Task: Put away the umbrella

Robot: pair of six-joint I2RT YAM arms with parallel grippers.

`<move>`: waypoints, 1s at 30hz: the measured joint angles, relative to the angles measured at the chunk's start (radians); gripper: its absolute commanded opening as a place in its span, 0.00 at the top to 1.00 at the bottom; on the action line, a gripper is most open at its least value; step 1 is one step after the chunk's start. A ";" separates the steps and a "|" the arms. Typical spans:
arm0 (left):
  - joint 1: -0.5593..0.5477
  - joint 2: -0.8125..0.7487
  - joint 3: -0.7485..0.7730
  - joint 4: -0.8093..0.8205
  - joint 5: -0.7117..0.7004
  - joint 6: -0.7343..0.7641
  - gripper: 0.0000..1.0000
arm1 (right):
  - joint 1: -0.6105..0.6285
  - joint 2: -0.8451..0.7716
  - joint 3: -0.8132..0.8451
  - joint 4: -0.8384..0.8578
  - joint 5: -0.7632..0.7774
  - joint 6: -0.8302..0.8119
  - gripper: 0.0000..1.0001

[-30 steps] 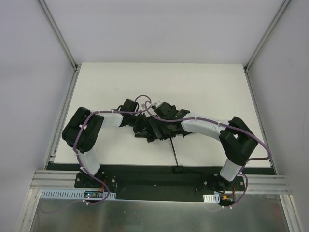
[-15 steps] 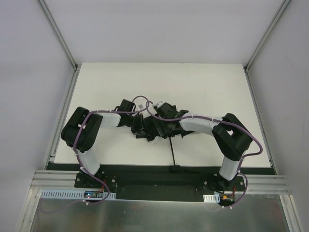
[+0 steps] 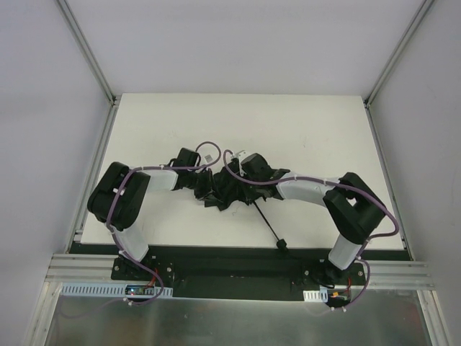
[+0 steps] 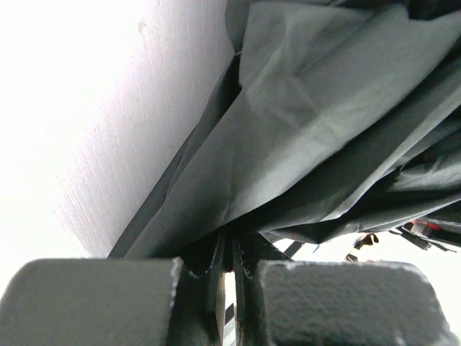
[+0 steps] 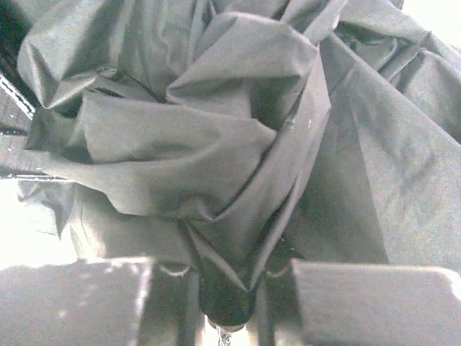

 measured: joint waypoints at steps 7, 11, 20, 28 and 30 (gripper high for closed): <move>0.000 -0.094 -0.040 -0.039 0.003 0.002 1.00 | -0.021 -0.050 -0.042 0.015 -0.121 0.003 1.00; 0.007 -0.217 -0.049 -0.105 0.003 0.009 0.90 | -0.035 -0.111 -0.071 -0.023 -0.208 0.003 1.00; 0.072 -0.527 -0.040 -0.269 -0.027 0.073 0.17 | -0.089 -0.315 -0.123 -0.169 -0.322 -0.009 1.00; -0.013 -0.570 0.077 -0.348 -0.005 0.028 0.01 | -0.092 -0.405 -0.077 -0.286 -0.328 -0.002 1.00; -0.073 -0.562 0.111 -0.350 -0.017 0.008 0.01 | -0.092 -0.405 -0.034 -0.317 -0.325 0.002 1.00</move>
